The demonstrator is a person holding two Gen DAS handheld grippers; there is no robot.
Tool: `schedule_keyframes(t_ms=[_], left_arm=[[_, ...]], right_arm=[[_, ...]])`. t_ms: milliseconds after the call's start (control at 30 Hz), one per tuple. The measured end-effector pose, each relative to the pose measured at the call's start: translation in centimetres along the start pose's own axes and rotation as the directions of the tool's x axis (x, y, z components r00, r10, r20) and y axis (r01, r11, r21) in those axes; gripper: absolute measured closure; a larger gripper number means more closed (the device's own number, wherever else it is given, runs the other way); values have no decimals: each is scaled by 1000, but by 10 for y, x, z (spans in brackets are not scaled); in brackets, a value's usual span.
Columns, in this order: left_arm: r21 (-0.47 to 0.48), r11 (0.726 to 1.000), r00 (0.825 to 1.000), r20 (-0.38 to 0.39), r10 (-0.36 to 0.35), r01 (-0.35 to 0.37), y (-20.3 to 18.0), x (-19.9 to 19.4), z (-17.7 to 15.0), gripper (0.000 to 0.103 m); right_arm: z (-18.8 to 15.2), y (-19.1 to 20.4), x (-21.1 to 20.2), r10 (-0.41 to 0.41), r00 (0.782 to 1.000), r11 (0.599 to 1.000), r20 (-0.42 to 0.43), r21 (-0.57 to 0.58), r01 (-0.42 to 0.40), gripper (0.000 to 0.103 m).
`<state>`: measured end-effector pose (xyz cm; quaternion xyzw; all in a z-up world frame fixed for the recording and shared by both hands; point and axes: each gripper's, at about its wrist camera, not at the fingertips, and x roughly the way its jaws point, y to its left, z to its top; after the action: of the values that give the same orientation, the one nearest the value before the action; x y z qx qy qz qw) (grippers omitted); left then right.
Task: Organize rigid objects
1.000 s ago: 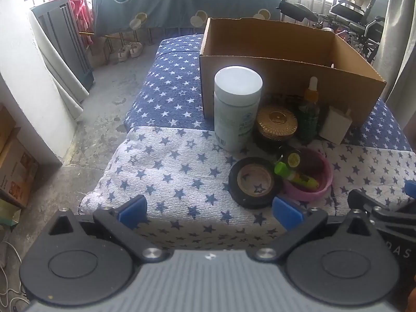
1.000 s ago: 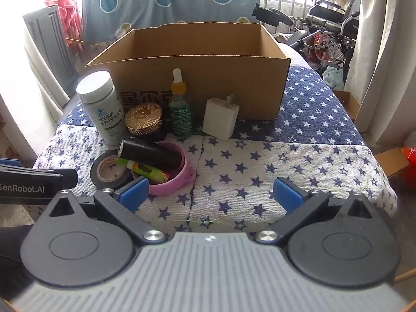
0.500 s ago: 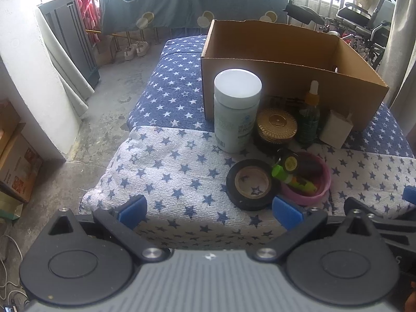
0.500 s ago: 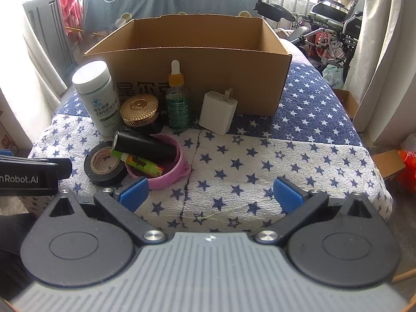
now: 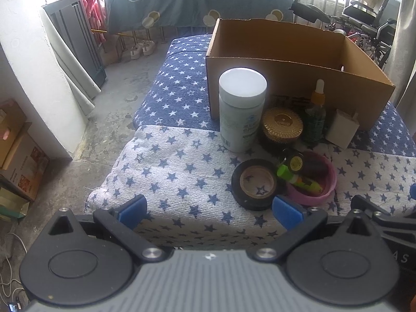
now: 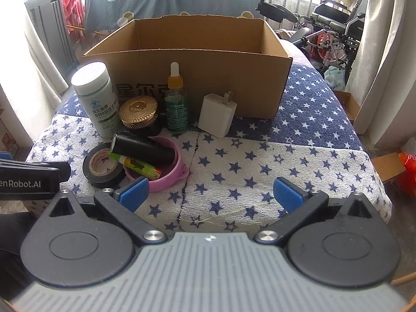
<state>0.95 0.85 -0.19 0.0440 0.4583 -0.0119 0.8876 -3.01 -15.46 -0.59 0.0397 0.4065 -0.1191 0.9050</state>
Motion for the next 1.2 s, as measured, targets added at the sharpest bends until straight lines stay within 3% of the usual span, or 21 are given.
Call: schedule_keyframes(t_ms=[1200], left_arm=[[1, 1000, 1000, 2, 22, -22, 1, -3, 2, 0]], right_arm=[[6, 4, -2, 7, 1000, 999, 15, -32, -6, 1]])
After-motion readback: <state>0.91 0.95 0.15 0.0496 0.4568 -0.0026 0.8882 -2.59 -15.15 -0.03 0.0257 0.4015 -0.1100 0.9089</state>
